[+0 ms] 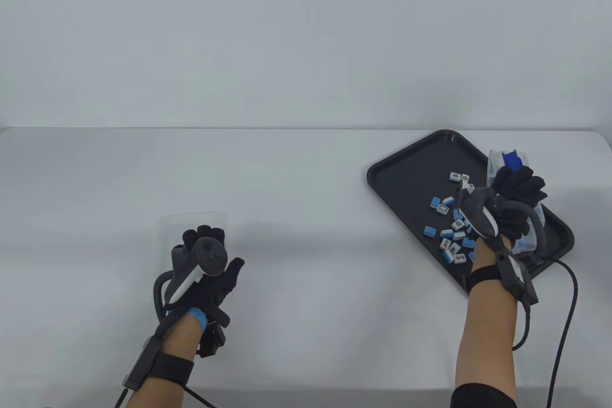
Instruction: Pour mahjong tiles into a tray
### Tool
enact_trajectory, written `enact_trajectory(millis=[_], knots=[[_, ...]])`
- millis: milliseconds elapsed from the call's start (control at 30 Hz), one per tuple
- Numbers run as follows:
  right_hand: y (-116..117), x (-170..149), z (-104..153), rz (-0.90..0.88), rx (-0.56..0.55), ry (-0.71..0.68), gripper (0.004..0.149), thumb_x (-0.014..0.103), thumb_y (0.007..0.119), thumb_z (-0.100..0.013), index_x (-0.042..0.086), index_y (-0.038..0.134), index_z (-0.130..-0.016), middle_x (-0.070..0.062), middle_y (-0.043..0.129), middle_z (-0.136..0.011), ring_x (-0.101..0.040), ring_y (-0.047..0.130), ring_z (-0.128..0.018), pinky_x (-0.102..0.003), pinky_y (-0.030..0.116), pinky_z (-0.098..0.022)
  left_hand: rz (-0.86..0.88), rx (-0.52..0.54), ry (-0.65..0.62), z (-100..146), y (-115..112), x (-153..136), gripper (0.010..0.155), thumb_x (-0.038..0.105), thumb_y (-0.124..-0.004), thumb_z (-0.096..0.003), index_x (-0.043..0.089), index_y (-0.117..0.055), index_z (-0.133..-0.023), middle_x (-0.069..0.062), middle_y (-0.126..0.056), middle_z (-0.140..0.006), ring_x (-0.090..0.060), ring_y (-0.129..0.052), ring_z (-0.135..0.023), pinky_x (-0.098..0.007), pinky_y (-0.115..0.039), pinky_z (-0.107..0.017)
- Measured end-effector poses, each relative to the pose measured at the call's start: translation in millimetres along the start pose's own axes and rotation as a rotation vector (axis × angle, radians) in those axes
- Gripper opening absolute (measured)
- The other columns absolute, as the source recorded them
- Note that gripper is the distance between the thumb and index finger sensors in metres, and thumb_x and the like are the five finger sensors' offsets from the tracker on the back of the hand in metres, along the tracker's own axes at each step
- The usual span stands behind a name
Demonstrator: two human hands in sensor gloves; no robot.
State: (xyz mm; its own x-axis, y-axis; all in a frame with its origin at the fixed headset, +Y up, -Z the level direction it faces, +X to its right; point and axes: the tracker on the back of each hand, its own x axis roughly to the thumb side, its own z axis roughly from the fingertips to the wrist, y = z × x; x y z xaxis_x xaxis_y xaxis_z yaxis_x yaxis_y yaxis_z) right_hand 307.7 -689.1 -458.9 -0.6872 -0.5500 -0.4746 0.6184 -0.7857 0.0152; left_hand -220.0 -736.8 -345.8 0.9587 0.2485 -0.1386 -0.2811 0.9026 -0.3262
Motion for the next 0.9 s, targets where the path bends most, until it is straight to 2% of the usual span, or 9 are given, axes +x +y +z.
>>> enact_trajectory(millis=[467,600,733,900], knots=[[-30,2,6,0.041,-0.122,-0.013,0.074,0.002,0.063,-0.058,0.02,0.018,-0.113,-0.025,0.016,-0.112,-0.05,0.032,-0.097,-0.054,0.036,-0.072,0.012,0.017,-0.02,0,0,0,0.072,0.061,-0.046,-0.0621,0.034,-0.001,-0.112,0.004,0.005,-0.12,-0.024,0.015,-0.108,-0.045,0.004,-0.075],[-39,1,8,0.001,-0.136,-0.012,0.074,0.002,0.063,-0.058,0.019,0.017,-0.113,-0.025,0.016,-0.112,-0.05,0.032,-0.097,-0.054,0.037,-0.072,0.024,0.02,-0.022,0,1,-1,0.072,0.061,-0.046,-0.0621,0.034,-0.001,-0.112,0.004,0.006,-0.12,-0.024,0.015,-0.108,-0.045,0.004,-0.075],[-62,-9,11,-0.284,-0.112,0.066,0.073,0.003,0.064,-0.057,0.016,0.018,-0.113,-0.027,0.018,-0.112,-0.051,0.035,-0.096,-0.055,0.039,-0.071,0.055,0.031,-0.041,-1,4,0,0.072,0.06,-0.046,-0.0622,0.034,-0.001,-0.112,0.004,0.006,-0.12,-0.024,0.015,-0.108,-0.045,0.004,-0.075],[-92,-19,21,-0.76,-0.029,0.141,0.072,0.004,0.064,-0.057,0.011,0.019,-0.113,-0.029,0.021,-0.111,-0.053,0.039,-0.095,-0.055,0.042,-0.07,0.062,0.044,-0.067,1,6,2,0.072,0.06,-0.046,-0.0621,0.034,-0.002,-0.112,0.003,0.005,-0.12,-0.024,0.014,-0.108,-0.045,0.004,-0.075]])
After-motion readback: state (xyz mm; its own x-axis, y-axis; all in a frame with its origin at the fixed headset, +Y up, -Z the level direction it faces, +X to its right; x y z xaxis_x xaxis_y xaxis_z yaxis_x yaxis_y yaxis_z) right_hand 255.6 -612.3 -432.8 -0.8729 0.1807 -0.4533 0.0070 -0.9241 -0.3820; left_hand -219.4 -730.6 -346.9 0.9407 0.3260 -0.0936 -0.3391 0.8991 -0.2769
